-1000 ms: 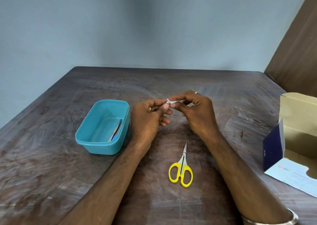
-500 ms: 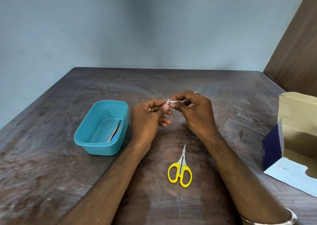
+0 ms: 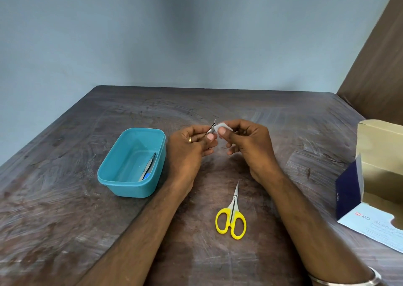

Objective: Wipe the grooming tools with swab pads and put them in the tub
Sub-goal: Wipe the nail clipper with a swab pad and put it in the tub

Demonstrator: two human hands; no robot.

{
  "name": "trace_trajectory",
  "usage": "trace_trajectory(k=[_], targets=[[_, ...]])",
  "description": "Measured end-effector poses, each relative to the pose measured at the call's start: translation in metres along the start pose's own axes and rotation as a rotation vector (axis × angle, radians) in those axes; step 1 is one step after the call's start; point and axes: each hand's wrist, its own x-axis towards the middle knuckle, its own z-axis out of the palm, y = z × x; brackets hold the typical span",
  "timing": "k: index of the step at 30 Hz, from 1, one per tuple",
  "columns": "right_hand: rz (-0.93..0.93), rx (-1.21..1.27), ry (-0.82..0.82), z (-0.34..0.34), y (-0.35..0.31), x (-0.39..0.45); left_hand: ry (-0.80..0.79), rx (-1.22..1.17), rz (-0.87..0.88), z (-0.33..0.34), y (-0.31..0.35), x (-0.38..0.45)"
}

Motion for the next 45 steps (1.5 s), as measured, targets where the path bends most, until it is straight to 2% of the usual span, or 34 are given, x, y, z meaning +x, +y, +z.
trace_trajectory(k=[2, 7, 13, 16, 20, 29, 40, 45], targets=[[0.01, -0.012, -0.028, 0.0023, 0.0015, -0.001, -0.015, 0.019, 0.013, 0.0004, 0.0007, -0.0002], [0.087, 0.039, 0.032, 0.0019, 0.0, -0.0005, -0.056, 0.057, 0.041, 0.001, 0.0034, -0.0036], [0.138, 0.098, -0.027, 0.0006, -0.0012, -0.0014, -0.046, 0.074, 0.048, 0.0, 0.0054, -0.0039], [0.137, 0.106, -0.074, 0.0021, -0.0005, -0.0022, -0.066, 0.057, 0.008, -0.0027, 0.0055, -0.0033], [0.121, 0.118, -0.049, 0.0014, -0.0007, -0.0019, -0.106, 0.059, -0.014, -0.0025, 0.0059, -0.0018], [0.063, 0.115, -0.119, 0.0013, 0.0014, -0.0008, -0.086, -0.038, -0.061, -0.0044, 0.0032, 0.0028], [-0.028, -0.094, -0.177, 0.0032, 0.0045, 0.0015, -0.005, -0.097, -0.052, -0.005, 0.0033, 0.0016], [-0.029, -0.161, -0.109, 0.0009, 0.0072, 0.0031, 0.027, -0.08, -0.038, -0.0021, 0.0038, 0.0022]])
